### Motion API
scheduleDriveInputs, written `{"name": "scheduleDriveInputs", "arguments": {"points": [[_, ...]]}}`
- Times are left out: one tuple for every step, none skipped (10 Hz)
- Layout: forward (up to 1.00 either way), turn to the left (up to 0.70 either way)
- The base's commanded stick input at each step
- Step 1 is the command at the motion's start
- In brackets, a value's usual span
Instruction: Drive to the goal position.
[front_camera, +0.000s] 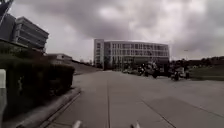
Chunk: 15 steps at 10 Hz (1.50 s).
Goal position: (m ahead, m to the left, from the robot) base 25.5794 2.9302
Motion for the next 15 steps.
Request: {"name": "scheduleDriveInputs", "arguments": {"points": [[0.70,0.00],[0.70,0.00],[0.70,0.00],[0.70,0.00],[0.70,0.00],[0.70,0.00],[0.70,0.00],[0.70,0.09],[0.70,0.24],[0.70,0.09],[0.70,0.00],[0.70,0.00],[0.70,0.23],[0.70,0.16],[0.70,0.05]]}}
